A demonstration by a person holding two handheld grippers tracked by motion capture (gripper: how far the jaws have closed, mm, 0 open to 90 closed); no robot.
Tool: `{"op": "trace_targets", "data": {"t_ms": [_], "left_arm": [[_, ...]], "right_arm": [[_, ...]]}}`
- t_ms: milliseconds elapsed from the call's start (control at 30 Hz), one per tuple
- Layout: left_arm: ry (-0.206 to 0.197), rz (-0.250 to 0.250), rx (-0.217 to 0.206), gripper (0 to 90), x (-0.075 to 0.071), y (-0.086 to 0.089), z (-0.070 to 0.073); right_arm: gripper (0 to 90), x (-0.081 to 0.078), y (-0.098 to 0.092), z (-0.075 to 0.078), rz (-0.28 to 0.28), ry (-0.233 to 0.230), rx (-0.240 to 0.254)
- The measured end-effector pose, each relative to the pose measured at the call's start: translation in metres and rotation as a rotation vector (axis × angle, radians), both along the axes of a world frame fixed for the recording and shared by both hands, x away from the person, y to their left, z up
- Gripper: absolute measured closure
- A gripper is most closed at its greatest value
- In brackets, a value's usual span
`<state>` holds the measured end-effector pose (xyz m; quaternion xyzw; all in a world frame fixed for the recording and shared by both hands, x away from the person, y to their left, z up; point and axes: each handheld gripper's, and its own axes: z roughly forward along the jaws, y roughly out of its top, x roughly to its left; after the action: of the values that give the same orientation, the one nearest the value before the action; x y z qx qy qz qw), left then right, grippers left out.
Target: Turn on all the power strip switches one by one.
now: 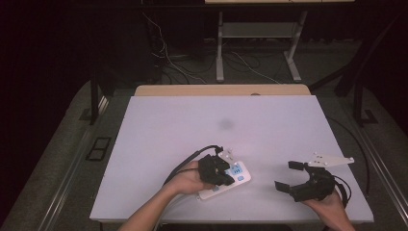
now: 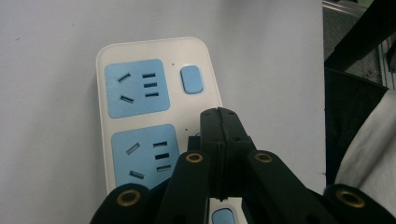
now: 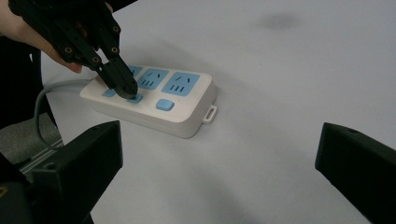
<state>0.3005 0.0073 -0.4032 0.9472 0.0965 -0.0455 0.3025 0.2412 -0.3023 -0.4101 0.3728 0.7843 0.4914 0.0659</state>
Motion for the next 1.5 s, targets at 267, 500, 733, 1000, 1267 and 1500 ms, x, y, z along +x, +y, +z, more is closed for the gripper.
{"op": "trace_targets", "data": {"t_ms": [267, 500, 733, 1000, 1267, 1500], "left_arm": [[0.013, 0.001, -0.008, 89.0, 0.002, 0.0013, -0.002], [0.04, -0.004, -0.02, 89.2, 0.0057, 0.0026, -0.0048], [0.061, -0.007, -0.033, 89.3, 0.0082, 0.0043, -0.0068], [0.071, 0.003, -0.054, 89.4, 0.0086, 0.0066, -0.0094], [0.075, 0.014, -0.053, 89.4, 0.0091, 0.0079, -0.0097], [0.043, 0.011, -0.046, 89.2, 0.0057, 0.0068, -0.0084]], "right_arm": [[0.6, 0.0, 0.0004, -0.0001, 0.003, -0.001, -0.002], [0.6, -0.0005, 0.001, 0.0001, 0.003, -0.001, -0.002], [0.5, -0.0005, 0.0007, 0.0005, 0.004, -0.003, -0.002], [0.6, -0.0008, 0.0006, 0.0006, 0.003, -0.005, -0.003], [0.6, -0.0006, 0.0004, 0.0006, 0.0, -0.006, -0.003], [0.6, -0.0002, 0.0007, 0.0, 0.003, -0.005, -0.005]]}}
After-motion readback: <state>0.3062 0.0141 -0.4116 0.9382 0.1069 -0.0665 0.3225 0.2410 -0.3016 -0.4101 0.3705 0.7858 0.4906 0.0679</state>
